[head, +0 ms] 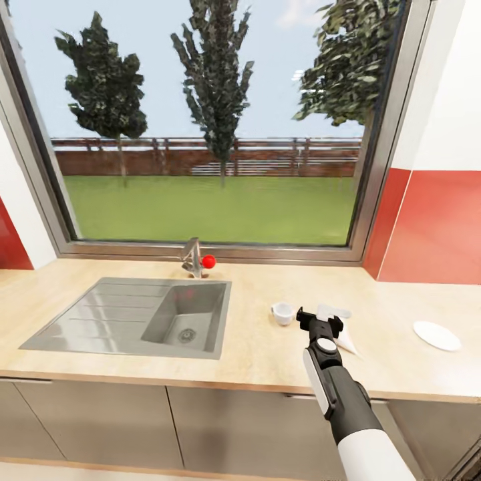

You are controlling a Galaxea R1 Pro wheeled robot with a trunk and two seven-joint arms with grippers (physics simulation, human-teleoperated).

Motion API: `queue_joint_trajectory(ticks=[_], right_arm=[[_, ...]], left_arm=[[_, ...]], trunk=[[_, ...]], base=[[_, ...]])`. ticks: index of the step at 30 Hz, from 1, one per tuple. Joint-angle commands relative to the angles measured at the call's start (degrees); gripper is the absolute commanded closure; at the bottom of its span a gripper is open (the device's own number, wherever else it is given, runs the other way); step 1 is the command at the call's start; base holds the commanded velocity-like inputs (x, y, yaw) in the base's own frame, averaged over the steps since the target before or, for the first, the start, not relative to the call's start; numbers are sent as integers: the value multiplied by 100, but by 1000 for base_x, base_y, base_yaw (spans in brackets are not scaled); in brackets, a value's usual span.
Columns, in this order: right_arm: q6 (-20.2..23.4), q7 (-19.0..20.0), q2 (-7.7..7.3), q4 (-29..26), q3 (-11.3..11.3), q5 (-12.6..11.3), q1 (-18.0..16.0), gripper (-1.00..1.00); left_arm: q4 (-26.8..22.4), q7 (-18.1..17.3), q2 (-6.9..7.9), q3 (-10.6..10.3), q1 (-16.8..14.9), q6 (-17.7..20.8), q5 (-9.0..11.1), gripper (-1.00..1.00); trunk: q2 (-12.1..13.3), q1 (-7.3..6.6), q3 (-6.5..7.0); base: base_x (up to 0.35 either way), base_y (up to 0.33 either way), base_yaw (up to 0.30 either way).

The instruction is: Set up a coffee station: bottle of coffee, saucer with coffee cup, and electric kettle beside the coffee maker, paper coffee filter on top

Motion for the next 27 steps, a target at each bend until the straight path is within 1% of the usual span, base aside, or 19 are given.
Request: queue_joint_trajectory(ticks=[1, 7, 12, 15, 17, 20, 27], right_arm=[[36, -15, 3, -6, -1, 4, -3, -100], [36, -15, 3, -6, -1, 2, -3, -100], [36, -15, 3, -6, -1, -3, -3, -100], [66, 1, 5, 28, -13, -13, 31, -100], [88, -14, 57, 42, 13, -7, 42, -100], [93, -21, 89, -23, 22, -7, 46, -100], [88, -32, 109, 77, 21, -13, 67, -100]], left_arm=[[3, 8, -2, 13, 6, -17, 9, -100], [2, 8, -10, 14, 14, -17, 9, -100], [6, 1, -7, 22, 16, -10, 9, -100], [40, 5, -4, -5, 92, -42, 14, -100], [76, 7, 6, -4, 97, -2, 23, -100], [68, 8, 11, -4, 98, 28, 26, -100], [70, 8, 2, -4, 102, 35, 27, -100]], trunk=[[-11, 4, -5], [-11, 4, 18], [-11, 4, 19], [-10, 4, 19], [-10, 4, 19], [-10, 4, 19], [-10, 4, 19]], base=[[21, 0, -214], [6, 0, -188], [30, 0, -14], [78, 0, -1], [0, 0, 0], [20, 0, 0], [182, 0, 0]])
